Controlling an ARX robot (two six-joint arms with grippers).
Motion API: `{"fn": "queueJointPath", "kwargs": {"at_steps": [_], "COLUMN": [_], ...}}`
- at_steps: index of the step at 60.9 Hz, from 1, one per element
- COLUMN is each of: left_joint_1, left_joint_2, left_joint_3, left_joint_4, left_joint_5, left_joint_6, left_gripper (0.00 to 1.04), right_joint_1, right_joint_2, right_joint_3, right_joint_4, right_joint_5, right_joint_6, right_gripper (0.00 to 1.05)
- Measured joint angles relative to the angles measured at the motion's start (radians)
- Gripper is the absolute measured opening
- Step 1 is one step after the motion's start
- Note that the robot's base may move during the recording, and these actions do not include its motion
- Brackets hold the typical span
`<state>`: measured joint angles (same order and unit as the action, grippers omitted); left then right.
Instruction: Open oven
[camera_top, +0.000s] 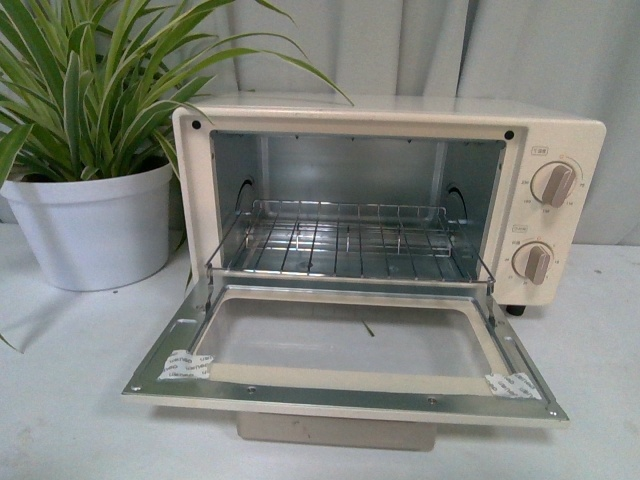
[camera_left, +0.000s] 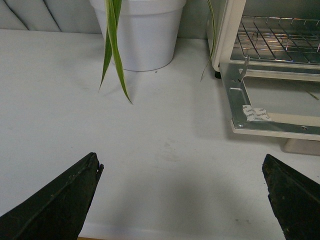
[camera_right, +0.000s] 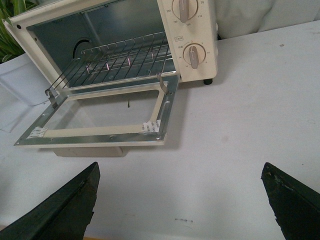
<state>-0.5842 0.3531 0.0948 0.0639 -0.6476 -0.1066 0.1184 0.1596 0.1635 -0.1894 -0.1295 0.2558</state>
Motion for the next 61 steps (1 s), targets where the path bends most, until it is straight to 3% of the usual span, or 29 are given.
{"fn": "queueJointPath", "kwargs": {"at_steps": [3,5,8,10,13,17,24,27,30,35,38,58,61], "left_joint_1": [0.013,0.044,0.117,0.156,0.221,0.294,0.37,0.394,0.415,0.528,0.571,0.579,0.579], "left_joint_2": [-0.058,-0.134,-0.221,-0.245,-0.277,-0.305,-0.325,-0.331,-0.335,-0.347,-0.349,-0.349,-0.349], "left_joint_3": [-0.045,-0.082,-0.083,-0.083,-0.083,-0.083,-0.083,-0.083,-0.083,-0.083,-0.083,-0.083,-0.083], "left_joint_4": [0.079,0.092,0.064,0.043,0.009,-0.018,-0.039,-0.043,-0.048,-0.062,-0.064,-0.064,-0.064], "left_joint_5": [0.063,0.133,0.197,0.233,0.299,0.371,0.444,0.465,0.488,0.625,0.631,0.644,0.644], "left_joint_6": [0.035,0.056,0.078,0.082,0.088,0.092,0.095,0.098,0.098,0.1,0.1,0.1,0.101], "left_gripper": [0.9,0.81,0.66,0.59,0.45,0.27,0.04,0.04,0.04,0.04,0.04,0.05,0.14], "right_joint_1": [0.013,0.043,0.048,0.024,-0.072,-0.114,-0.114,-0.115,-0.116,-0.116,-0.116,-0.116,-0.116], "right_joint_2": [-0.01,-0.04,-0.071,-0.084,-0.097,-0.106,-0.115,-0.124,-0.148,-0.153,-0.154,-0.156,-0.156], "right_joint_3": [-0.009,-0.049,-0.077,-0.081,-0.093,-0.105,-0.115,-0.122,-0.148,-0.156,-0.156,-0.156,-0.156], "right_joint_4": [0.026,0.124,0.179,0.183,0.183,0.183,0.183,0.185,0.187,0.186,0.186,0.186,0.186], "right_joint_5": [0.04,0.183,0.283,0.258,0.142,0.141,0.13,0.131,0.13,0.131,0.131,0.132,0.131], "right_joint_6": [-0.011,-0.083,-0.164,-0.195,-0.229,-0.237,-0.246,-0.248,-0.252,-0.252,-0.252,-0.252,-0.253], "right_gripper": [0.93,0.85,0.73,0.63,0.49,0.31,0.1,0.01,0.01,0.01,0.01,0.01,0.07]}}
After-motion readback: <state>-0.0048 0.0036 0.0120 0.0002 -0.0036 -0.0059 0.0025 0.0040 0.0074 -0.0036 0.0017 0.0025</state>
